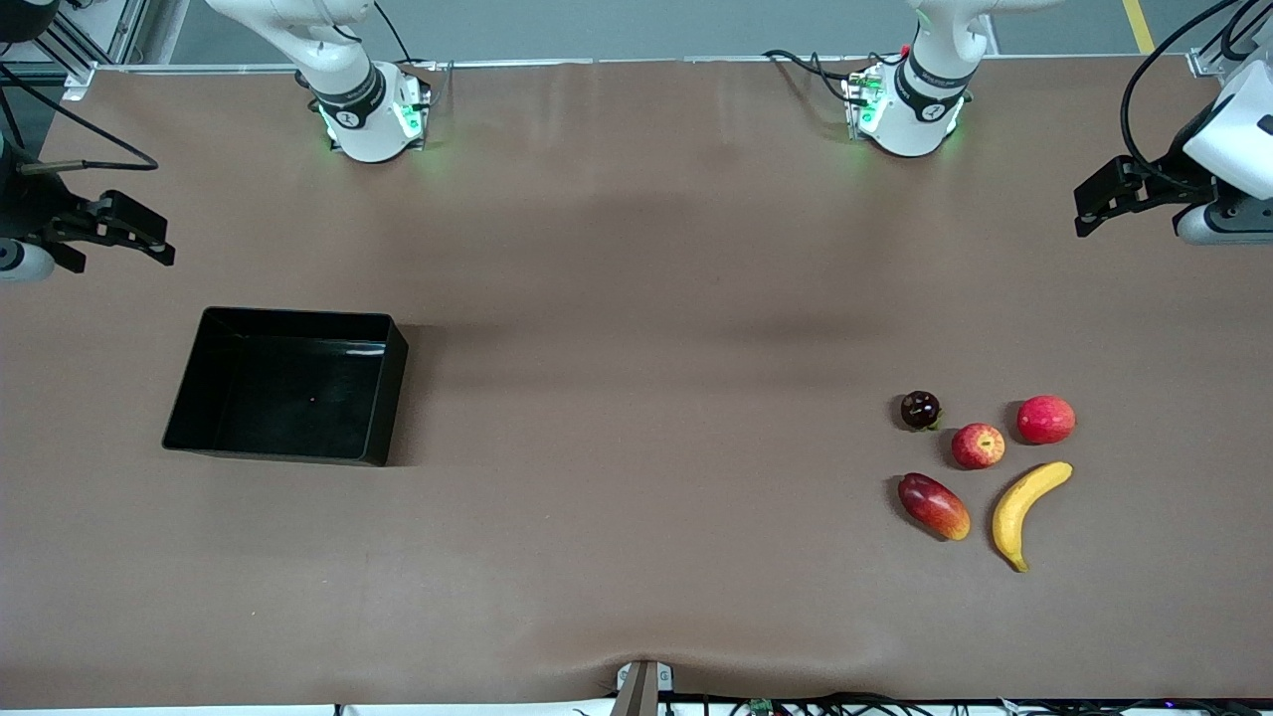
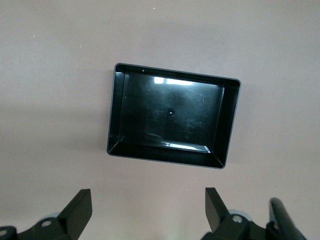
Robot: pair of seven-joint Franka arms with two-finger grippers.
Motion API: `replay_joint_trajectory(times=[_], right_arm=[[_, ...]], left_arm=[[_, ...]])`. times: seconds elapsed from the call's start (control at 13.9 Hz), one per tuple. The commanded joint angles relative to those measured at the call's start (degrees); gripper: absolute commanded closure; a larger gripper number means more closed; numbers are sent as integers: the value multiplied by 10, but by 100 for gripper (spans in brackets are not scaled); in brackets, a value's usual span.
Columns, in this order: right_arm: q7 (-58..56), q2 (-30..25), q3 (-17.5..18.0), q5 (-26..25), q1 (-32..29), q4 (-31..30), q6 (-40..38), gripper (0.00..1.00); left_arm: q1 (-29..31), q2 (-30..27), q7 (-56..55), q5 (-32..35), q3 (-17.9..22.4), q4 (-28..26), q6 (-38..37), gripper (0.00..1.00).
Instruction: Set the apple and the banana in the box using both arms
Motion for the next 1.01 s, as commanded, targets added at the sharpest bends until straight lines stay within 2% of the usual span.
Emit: replay_joint_trajectory(times=[0.0,0.14,0.36,0.5,0.65,0.94], right_arm=[[5,2,3,28,-14,3,-7,0],[5,2,4,30,-17,3,-9,0],[1,11,4,28,-21,6,-5,0],[2,57,2,9,-23,12,-2,0],[0,77,3,-3,-38,27,-1,0],[-3,131,2,-29,-50,34,41,0]], left_arm=[[-1,6,7,-1,0,15,-11,0],[2,7,7,0,0,18,-11,0],[13,49,18,-10,9,34,-11,0],[29,78,25,-11,9,26,-11,0],[48,121,27,-10,9,27,4,0],[74,222,54,0,9,32,118,0]])
